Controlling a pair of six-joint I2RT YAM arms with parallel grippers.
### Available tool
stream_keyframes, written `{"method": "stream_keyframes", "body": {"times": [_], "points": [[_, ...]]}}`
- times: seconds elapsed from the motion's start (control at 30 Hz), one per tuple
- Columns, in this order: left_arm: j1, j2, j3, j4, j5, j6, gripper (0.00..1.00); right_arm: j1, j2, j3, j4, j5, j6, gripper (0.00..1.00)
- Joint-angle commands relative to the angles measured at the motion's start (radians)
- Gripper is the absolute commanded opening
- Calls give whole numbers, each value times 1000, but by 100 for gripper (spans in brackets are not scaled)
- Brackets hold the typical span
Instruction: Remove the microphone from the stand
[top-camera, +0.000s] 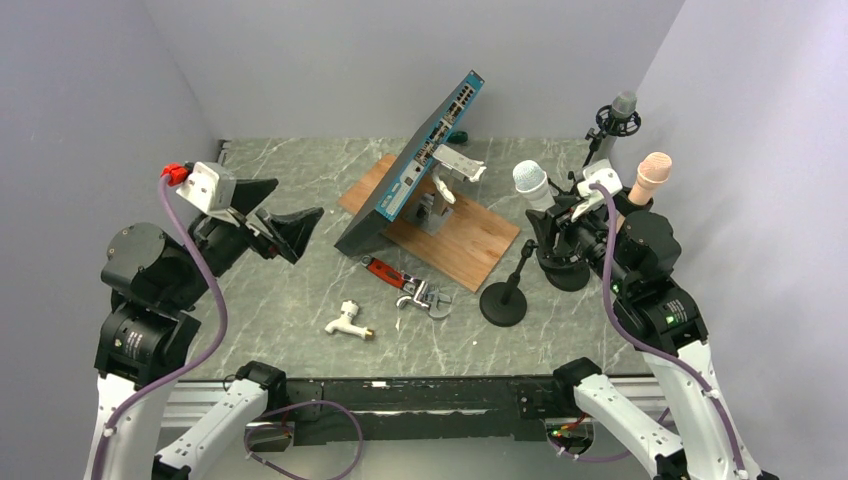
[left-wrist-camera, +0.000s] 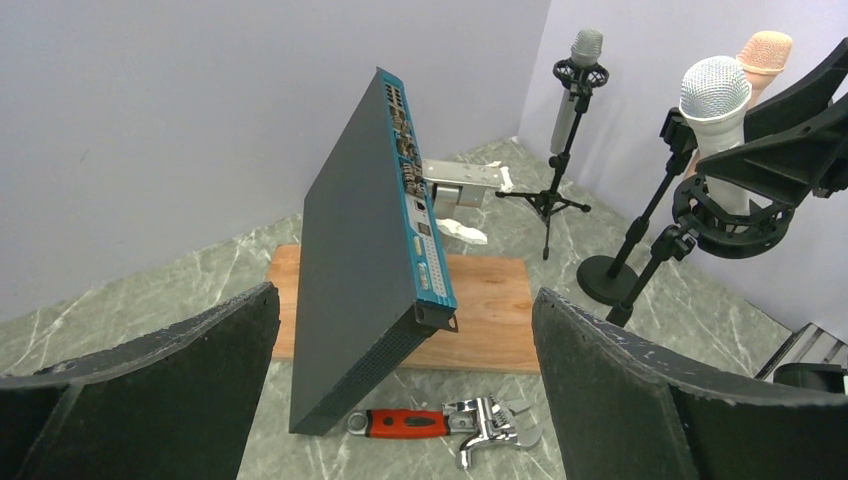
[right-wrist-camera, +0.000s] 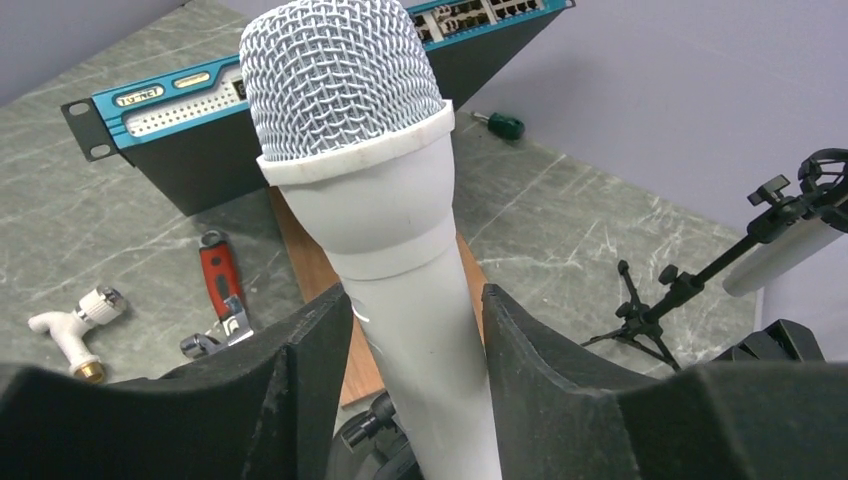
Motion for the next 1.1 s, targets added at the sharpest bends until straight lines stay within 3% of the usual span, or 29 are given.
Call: {"method": "stream_keyframes", "body": {"times": [0.0, 0.37, 0.7, 0.8, 0.93, 1.07], "points": [[3, -18, -13, 28, -3, 12, 99, -2, 13, 7, 50, -28, -9, 51], [3, -41, -9, 1, -34, 38, 99, -2, 45, 89, 40, -2, -21, 22], [4, -42, -28, 7, -26, 11, 99, -2, 93, 296, 100, -18, -43, 10], [3, -38, -33, 11, 5, -16, 99, -2, 96, 323, 176, -34, 47, 0], [3, -30, -45, 31, 81, -77, 99, -3, 87, 268, 344, -144, 271, 0], [3, -22, -114, 129, 197, -185, 99, -2, 87, 113, 633, -325, 594, 0]]}}
